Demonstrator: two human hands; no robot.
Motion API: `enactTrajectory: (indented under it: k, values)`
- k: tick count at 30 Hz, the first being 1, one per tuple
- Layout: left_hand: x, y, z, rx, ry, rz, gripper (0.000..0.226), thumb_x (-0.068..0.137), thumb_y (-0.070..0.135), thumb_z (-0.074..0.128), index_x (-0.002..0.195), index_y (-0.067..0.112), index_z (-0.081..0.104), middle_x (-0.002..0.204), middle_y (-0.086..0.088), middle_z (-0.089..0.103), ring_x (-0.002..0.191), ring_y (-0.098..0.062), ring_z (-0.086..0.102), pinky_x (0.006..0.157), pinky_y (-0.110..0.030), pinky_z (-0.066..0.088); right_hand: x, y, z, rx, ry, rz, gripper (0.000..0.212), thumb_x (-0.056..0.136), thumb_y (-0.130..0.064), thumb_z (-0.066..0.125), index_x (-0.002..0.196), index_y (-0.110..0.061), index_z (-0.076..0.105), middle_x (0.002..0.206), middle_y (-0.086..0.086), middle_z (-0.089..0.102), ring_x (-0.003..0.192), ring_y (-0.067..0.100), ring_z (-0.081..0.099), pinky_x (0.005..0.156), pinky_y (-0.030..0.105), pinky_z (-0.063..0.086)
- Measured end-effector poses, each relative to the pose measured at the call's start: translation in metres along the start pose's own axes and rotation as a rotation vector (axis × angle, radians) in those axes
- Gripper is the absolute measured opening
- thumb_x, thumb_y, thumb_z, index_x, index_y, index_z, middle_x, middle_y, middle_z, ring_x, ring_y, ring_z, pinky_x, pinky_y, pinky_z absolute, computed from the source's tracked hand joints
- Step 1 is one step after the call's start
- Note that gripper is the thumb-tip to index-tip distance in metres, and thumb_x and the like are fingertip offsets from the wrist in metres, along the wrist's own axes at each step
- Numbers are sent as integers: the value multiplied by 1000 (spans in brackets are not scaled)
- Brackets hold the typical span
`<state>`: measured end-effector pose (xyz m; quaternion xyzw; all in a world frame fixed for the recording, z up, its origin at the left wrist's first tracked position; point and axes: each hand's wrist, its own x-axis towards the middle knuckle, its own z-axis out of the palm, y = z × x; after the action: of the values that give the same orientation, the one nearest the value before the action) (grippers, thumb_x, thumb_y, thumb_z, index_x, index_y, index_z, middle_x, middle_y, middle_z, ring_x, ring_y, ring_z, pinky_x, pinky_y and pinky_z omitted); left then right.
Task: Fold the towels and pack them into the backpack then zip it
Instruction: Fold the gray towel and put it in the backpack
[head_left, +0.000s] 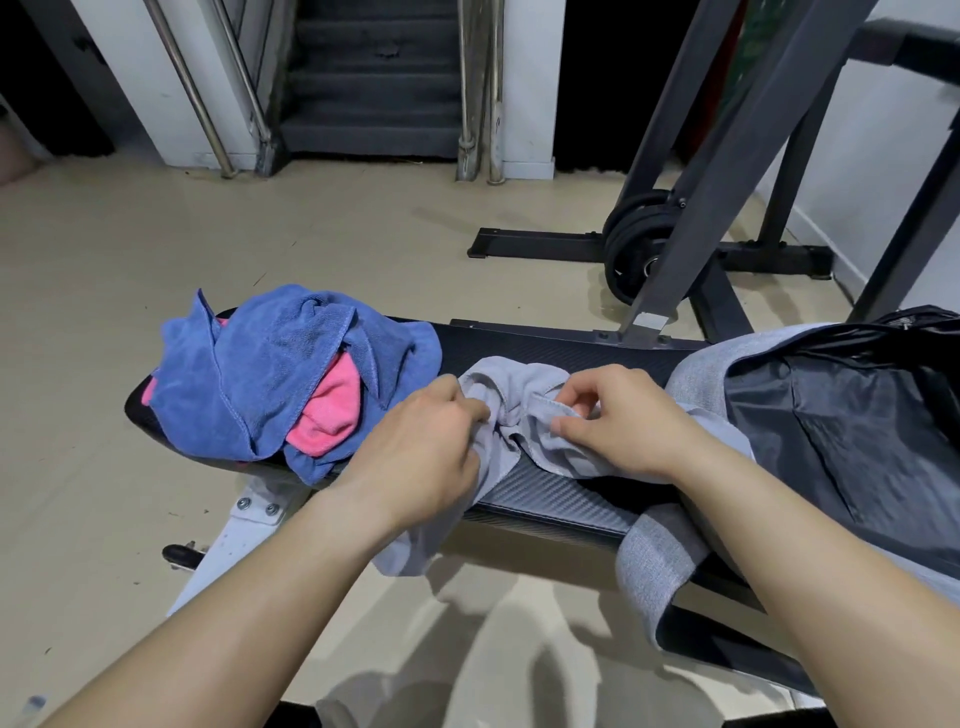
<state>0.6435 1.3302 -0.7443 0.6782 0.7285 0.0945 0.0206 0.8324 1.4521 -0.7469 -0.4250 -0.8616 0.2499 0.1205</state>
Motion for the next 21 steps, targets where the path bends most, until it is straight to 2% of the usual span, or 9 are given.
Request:
enactTrajectory:
  k: [2, 3, 5, 7, 12, 16, 17, 19, 21]
  values:
    - [-2, -3, -6, -40, -14, -10, 19, 90, 23, 52, 101, 26, 68, 93, 2, 42, 90, -27, 59, 70, -36, 46, 0, -7, 0, 71, 42, 15, 13, 80, -35, 81, 79, -28, 70, 71, -8, 68, 69, 3, 59, 65, 18, 43]
    - [-2, -4, -8, -50, -32, -16, 18, 92, 28, 57, 103, 27, 70, 93, 2, 43, 91, -27, 59, 71, -35, 46, 1, -11, 1, 107, 55, 29, 14, 78, -33, 83, 80, -28, 70, 72, -8, 69, 68, 1, 60, 60, 10, 39]
    - [0, -8, -9, -80, -72, -47, 26, 88, 42, 69, 109, 26, 72, 95, 2, 47, 95, -24, 58, 73, -34, 44, 1, -19, 3, 152, 60, 49, 19, 75, -29, 86, 85, -29, 70, 75, -8, 70, 69, 0, 61, 60, 7, 38]
    - [0, -10, -9, -116, -66, -56, 31, 84, 46, 74, 107, 26, 73, 91, 3, 47, 95, -23, 56, 73, -34, 42, 1, -24, 7, 186, 16, 58, 20, 77, -24, 85, 89, -30, 71, 76, -10, 72, 70, 0, 64, 65, 10, 40]
    - [-6, -15, -9, -214, 29, 8, 9, 83, 36, 75, 91, 38, 70, 86, 11, 48, 94, -18, 53, 79, -39, 47, -4, -32, 11, 333, -151, 43, 24, 80, -7, 80, 95, -23, 72, 83, -7, 73, 64, -1, 63, 70, 17, 47]
    - [-10, -19, -12, -392, 56, 33, 26, 82, 28, 78, 78, 44, 58, 80, 17, 60, 80, -10, 54, 72, -33, 44, -10, -35, 6, 434, -182, 57, 34, 76, 3, 81, 100, -18, 71, 92, -2, 73, 81, 15, 73, 78, 25, 58]
    - [-11, -18, -13, -450, 48, 26, 25, 82, 26, 78, 77, 42, 58, 77, 15, 63, 74, -10, 55, 68, -31, 45, -12, -36, 5, 470, -179, 67, 34, 76, 4, 81, 101, -16, 71, 92, -2, 73, 79, 17, 73, 78, 28, 58]
    - [-11, -14, -13, -544, 17, 31, 22, 81, 24, 80, 82, 36, 63, 78, 11, 67, 70, -12, 57, 67, -31, 47, -16, -39, 1, 554, -162, 102, 32, 77, 4, 81, 101, -14, 72, 92, -2, 73, 68, 13, 67, 67, 23, 56]
    - [-11, -10, -13, -606, -27, 49, 18, 80, 22, 82, 87, 31, 68, 85, 8, 70, 76, -12, 61, 75, -29, 51, -19, -41, -2, 618, -129, 122, 30, 75, 3, 83, 98, -14, 72, 89, 0, 72, 65, 11, 64, 58, 18, 52]
